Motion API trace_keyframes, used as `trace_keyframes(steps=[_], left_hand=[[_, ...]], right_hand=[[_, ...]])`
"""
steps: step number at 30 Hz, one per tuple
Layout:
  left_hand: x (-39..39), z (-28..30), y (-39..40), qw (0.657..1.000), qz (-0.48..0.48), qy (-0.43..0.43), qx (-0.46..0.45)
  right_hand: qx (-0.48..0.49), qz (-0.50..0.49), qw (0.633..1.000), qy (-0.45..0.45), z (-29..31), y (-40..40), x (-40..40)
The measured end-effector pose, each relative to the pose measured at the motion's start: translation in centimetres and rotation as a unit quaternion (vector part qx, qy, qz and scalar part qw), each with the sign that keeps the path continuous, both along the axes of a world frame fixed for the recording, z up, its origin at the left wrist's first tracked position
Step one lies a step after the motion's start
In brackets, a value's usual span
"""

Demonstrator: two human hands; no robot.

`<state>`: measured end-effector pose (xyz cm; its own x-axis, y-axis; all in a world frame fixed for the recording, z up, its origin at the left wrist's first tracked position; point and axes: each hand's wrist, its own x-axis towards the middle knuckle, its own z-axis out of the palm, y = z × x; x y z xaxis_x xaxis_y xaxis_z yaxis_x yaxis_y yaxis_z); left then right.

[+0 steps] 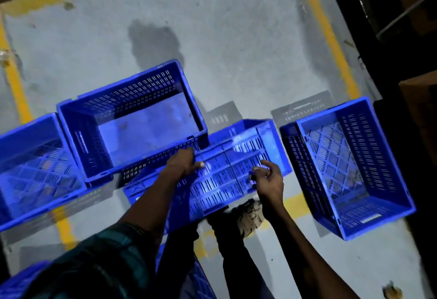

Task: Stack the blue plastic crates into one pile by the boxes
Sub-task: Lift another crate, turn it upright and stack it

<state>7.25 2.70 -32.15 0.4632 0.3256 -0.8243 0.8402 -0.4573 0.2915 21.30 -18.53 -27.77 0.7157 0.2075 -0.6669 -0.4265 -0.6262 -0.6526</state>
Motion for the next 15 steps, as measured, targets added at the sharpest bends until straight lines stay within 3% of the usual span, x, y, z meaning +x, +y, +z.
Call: trace_keyframes(steps=[2, 9, 15], left_hand=[[0.0, 1.4, -2.6, 0.999, -0.028, -0.013, -0.024], [0.1, 7.1, -9.5, 0.993, -0.090, -0.071, 0.016], [1.9, 14.1, -9.9, 0.984, -0.036, -0.177, -0.004]], right_hand=[[-0.005, -0.012, 1.000, -0.001, 1.5, 0.1, 0.1], [-0.010, -0.062, 0.998, -0.020, 8.2, -0.9, 1.3], [-0.032, -0.007, 0.997, -0.074, 14.0, -1.3, 2.0]])
